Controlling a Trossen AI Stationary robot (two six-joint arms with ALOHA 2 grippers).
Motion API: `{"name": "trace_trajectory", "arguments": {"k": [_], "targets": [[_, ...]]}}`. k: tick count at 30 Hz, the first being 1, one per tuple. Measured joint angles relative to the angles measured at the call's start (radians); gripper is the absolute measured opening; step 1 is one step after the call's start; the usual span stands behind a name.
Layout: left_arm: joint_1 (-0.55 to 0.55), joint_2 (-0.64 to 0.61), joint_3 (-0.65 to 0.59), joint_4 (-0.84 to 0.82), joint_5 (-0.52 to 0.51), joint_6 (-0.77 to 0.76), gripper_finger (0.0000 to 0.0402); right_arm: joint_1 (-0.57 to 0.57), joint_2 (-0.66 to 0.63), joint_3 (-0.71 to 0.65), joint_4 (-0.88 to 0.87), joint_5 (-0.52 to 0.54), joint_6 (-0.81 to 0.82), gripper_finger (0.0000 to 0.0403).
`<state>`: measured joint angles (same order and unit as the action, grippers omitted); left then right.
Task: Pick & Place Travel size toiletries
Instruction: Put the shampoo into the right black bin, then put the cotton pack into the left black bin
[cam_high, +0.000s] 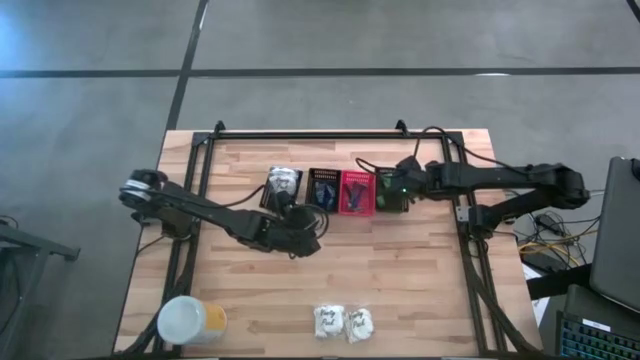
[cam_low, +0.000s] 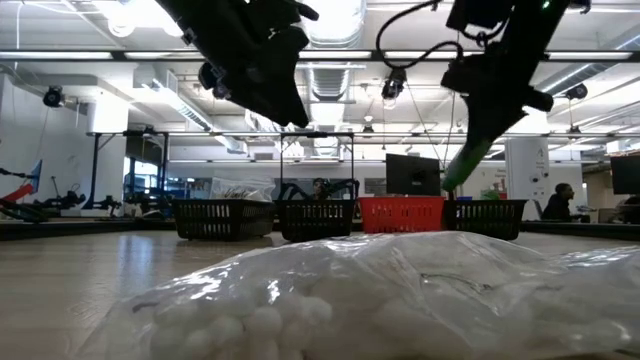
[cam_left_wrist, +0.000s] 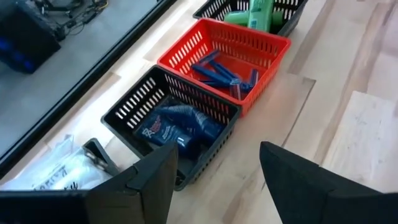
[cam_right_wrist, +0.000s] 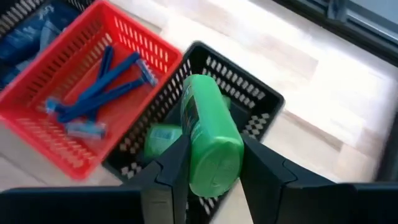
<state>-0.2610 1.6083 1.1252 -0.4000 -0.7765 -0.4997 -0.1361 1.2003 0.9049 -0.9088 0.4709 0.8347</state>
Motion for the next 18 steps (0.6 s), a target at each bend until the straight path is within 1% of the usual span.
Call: {"name": "trace_trajectory", "arguments": {"k": [4,6,11,15,18], "targets": [[-0.003,-0.015,0.0,0.0,0.024,0.001,0.0232,-0.034,0.014,-0.039,0.09,0.008,-0.027,0.0119],[-0.003,-0.02,0.0,-0.001,0.075,0.001,0.0232,-0.047,0.024,-0.052,0.127,0.009,-0.034,0.0129],[-0.003,-0.021,0.0,-0.002,0.226,0.004,0.0232,-0.06,0.058,-0.073,0.135,0.002,-0.049,0.0164],[-0.004,-0.021,-0.002,-0.002,0.317,0.004,0.0232,-0.056,0.074,-0.075,0.142,-0.051,-0.049,0.0194],[-0.004,-0.021,-0.002,-0.001,0.379,-0.002,0.0232,-0.046,0.069,-0.075,0.145,-0.067,-0.049,0.0216]]}}
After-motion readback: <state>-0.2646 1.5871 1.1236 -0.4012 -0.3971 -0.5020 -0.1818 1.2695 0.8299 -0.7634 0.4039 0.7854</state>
